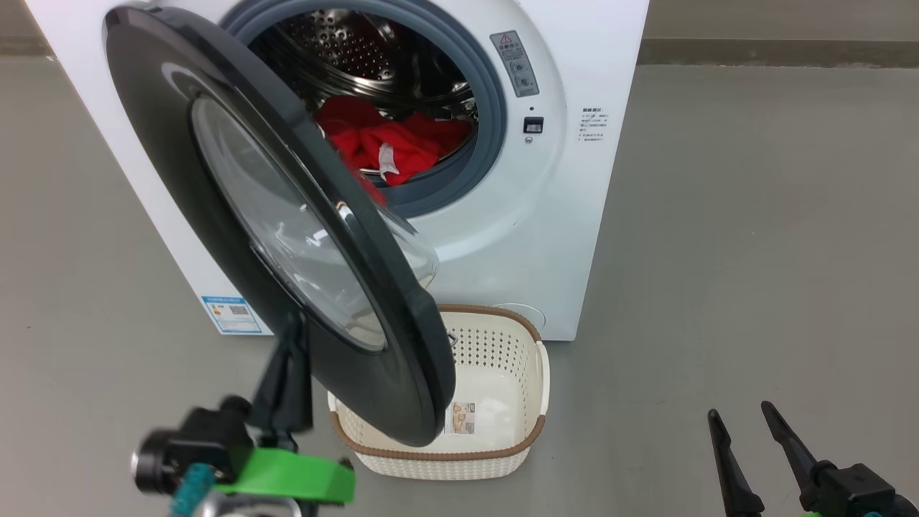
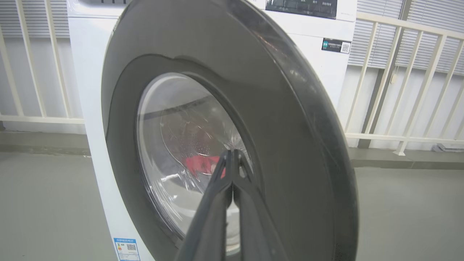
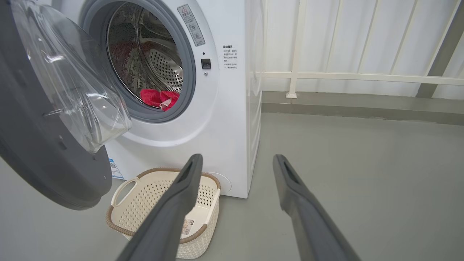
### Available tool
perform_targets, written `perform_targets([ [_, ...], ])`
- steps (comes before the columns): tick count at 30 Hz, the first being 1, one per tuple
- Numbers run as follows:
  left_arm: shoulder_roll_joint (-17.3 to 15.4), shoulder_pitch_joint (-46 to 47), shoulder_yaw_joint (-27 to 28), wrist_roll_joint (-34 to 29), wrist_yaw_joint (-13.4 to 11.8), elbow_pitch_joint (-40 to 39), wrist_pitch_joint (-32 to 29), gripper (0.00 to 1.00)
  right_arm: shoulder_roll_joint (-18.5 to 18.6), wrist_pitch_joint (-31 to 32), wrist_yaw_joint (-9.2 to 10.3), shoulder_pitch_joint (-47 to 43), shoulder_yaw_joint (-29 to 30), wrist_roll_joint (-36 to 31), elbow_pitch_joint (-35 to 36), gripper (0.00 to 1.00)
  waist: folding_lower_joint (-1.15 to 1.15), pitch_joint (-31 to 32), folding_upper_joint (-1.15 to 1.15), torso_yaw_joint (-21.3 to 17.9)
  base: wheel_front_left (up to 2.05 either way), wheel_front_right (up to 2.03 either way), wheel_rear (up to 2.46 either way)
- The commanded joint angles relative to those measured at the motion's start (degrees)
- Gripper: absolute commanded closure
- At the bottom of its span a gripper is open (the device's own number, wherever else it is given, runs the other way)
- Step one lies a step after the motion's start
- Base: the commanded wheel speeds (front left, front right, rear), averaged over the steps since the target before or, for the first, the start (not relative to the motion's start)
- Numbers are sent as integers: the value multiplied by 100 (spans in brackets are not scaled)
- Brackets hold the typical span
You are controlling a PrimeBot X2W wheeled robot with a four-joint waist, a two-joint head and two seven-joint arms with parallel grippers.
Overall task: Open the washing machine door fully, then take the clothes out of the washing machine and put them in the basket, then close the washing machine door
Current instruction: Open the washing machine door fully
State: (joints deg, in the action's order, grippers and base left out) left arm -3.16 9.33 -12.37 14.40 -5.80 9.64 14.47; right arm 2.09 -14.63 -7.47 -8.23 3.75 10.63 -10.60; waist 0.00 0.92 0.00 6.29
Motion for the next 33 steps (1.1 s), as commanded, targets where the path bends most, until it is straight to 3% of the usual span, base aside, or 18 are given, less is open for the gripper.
perform_targets([
  [1, -80, 315, 256, -69, -56, -325, 53, 100, 79, -37, -2, 135, -144, 94, 142, 0, 0, 5, 0, 1, 0, 0, 0],
  [9, -62, 764, 267, -255, -145, -1483, 53, 100, 79, -37, -2, 145, -179, 121, 144, 0, 0, 37, 0, -53, 0, 0, 0],
  [17, 5, 1220, -581, -167, -45, -2076, -29, 100, 79, -37, -2, 146, -232, 79, 135, 0, 0, 26, 0, -144, 0, 0, 0],
  [26, 26, 1241, -2008, 843, -200, -1883, -810, 100, 79, -37, -2, 176, -266, 73, 100, 0, 0, -43, 0, -267, 0, 0, 0],
  [33, 27, 1200, -2535, 1531, -419, -1168, -1487, 100, 79, -37, -2, 230, -286, 108, 85, 0, 0, -136, 0, -281, 0, 0, 0],
])
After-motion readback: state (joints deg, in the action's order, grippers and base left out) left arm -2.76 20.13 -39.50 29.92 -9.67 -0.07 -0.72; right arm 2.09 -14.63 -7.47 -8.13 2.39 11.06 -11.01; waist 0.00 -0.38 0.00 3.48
